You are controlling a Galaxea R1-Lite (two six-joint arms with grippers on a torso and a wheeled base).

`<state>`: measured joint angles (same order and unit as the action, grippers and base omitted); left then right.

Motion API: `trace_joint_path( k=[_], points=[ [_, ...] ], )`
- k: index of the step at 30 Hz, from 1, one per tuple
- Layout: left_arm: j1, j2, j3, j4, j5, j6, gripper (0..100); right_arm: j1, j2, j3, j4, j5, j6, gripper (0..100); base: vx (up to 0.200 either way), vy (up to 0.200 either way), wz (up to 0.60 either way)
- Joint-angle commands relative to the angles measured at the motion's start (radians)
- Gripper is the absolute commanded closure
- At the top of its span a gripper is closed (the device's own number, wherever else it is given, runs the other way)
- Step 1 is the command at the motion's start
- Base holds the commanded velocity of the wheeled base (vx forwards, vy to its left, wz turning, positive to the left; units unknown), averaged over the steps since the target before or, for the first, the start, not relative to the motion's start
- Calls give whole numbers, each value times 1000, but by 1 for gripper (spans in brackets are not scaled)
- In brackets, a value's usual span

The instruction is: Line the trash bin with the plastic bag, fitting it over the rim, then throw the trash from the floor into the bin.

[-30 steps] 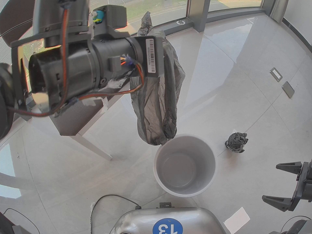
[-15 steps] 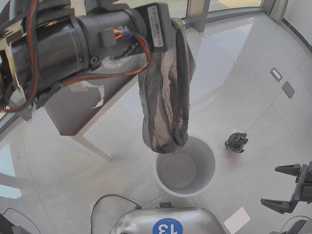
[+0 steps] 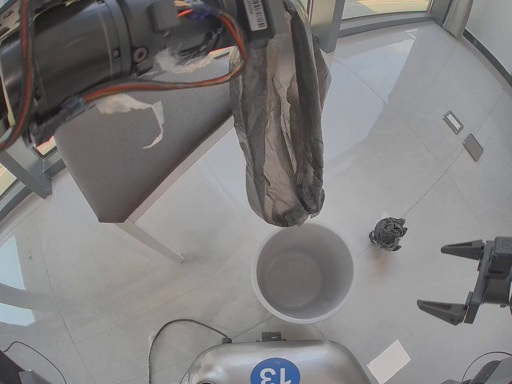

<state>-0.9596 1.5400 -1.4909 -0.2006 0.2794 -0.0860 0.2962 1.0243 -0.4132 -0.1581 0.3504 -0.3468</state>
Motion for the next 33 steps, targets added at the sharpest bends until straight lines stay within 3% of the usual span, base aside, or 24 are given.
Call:
trace_joint_path(
  k=[1, 17, 25, 33],
  points=[
    [5, -9, -5, 0, 0, -6, 100, 43, 168, -118, -43, 2, -6, 0, 0, 0, 0],
    [32, 0, -16, 0, 0, -31, 100, 256, 524, -338, -227, -1, -9, 0, 0, 0, 0],
    [97, 6, -28, -2, 0, -32, 100, 288, 651, -446, -230, -2, -35, 0, 0, 0, 0],
    [97, 5, -66, 1, 0, -38, 100, 307, 718, -532, -232, -5, -44, 0, 0, 0, 0]
  ],
)
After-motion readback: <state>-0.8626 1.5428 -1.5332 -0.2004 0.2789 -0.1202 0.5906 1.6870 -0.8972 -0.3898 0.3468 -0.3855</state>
